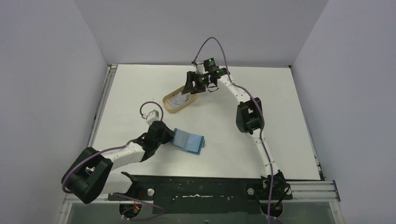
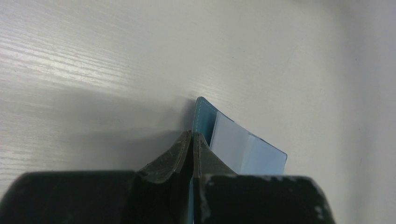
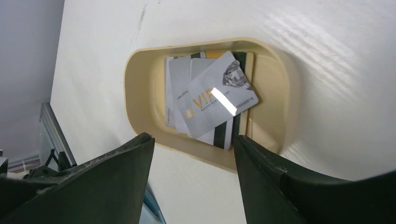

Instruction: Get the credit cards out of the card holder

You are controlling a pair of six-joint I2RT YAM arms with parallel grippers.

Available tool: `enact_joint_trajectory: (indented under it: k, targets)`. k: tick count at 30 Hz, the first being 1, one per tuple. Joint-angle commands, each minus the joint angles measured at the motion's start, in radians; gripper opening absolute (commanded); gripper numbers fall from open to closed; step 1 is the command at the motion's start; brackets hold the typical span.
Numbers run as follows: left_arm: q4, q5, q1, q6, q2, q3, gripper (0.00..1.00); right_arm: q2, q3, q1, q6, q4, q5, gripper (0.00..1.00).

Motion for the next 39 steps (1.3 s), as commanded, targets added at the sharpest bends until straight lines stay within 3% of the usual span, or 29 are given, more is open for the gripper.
enact_joint_trajectory:
  k: [1,4,7,12,17,21,27,39]
  targets:
    - [-0.016,-0.056,-0.028,-0.007,-0.04,0.021,0.0,-0.232,-0.012,-0.087,0.023,0.085,0.074,0.66]
    - [-0.029,-0.086,-0.071,-0.006,-0.042,0.053,0.0,-0.338,-0.055,-0.106,0.03,0.101,0.105,0.68]
    - [-0.056,-0.136,-0.112,0.006,-0.04,0.107,0.0,-0.491,-0.212,-0.091,-0.001,0.109,0.146,0.68]
    - [-0.068,-0.202,-0.14,-0.004,-0.035,0.139,0.0,-0.8,-0.742,0.028,0.01,0.228,0.24,0.68]
    - [-0.177,-0.304,-0.218,0.084,-0.093,0.234,0.0,-1.007,-1.193,0.161,0.171,0.45,0.318,0.69]
    - [-0.284,-0.392,-0.291,0.168,-0.116,0.308,0.0,-1.102,-1.435,0.199,0.284,0.594,0.354,0.69]
    - [-0.366,-0.465,-0.356,0.163,-0.11,0.314,0.0,-1.151,-1.545,0.279,0.305,0.612,0.418,0.7]
    - [-0.366,-0.476,-0.364,0.04,-0.124,0.17,0.0,-1.068,-1.554,0.375,0.333,0.673,0.445,0.69]
